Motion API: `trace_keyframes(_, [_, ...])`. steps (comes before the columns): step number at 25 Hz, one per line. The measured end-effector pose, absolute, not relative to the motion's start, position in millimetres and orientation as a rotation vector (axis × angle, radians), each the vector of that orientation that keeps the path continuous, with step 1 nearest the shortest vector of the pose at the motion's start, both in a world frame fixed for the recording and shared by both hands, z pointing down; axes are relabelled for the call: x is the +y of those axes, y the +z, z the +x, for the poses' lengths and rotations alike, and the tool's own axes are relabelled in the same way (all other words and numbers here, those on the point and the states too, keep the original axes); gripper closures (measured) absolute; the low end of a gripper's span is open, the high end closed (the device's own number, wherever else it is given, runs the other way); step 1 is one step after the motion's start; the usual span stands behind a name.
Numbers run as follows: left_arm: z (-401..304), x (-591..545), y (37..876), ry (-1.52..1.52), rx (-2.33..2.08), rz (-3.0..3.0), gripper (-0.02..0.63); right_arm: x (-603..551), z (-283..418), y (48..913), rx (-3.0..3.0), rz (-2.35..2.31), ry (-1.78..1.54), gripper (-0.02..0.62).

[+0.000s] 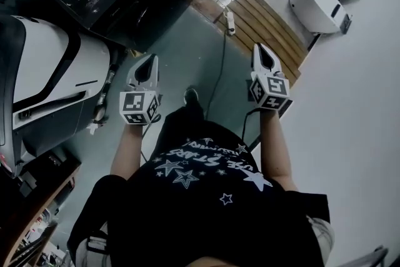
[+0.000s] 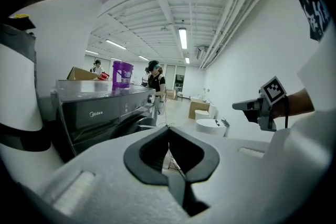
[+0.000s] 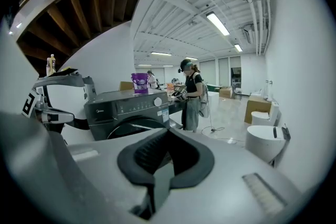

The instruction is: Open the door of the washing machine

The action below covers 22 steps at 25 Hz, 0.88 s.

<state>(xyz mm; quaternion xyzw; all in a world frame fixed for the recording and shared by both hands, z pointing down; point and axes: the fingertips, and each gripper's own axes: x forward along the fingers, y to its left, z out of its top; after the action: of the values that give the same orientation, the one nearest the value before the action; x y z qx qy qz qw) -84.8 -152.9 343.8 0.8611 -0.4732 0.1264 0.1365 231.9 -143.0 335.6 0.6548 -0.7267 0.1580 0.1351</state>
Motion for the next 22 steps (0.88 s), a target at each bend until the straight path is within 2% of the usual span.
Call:
trace_keyframes(5, [-80.3, -186.0, 346.4, 0.345, -1.395, 2.467, 0.595, -194.8, 226.1, 326.0, -2.148, 1.878, 0.444, 0.592])
trace_keyframes(8, [-80.7, -190.8, 344.0, 0.331, -1.414, 2.468, 0.595, -211.6, 215.7, 325.3, -2.182, 1.824, 0.427, 0.482])
trace_keyframes(9, [-82.5, -190.5, 343.0, 0.328, -1.426, 2.466, 0.595, -214.5, 212.1, 327.7, -2.192, 1.795, 0.425, 0.482])
trace_keyframes(16, [-114.6, -185.6, 347.2, 0.349, -1.599, 2.359, 0.595, -242.5, 189.6, 361.8, -2.284, 1.576, 0.499, 0.291])
trace_keyframes(22, [-117.1, -184.6, 352.6, 0.39, -1.757, 2.202, 0.595, -298.4, 183.8, 389.3, -2.344, 1.366, 0.496, 0.244])
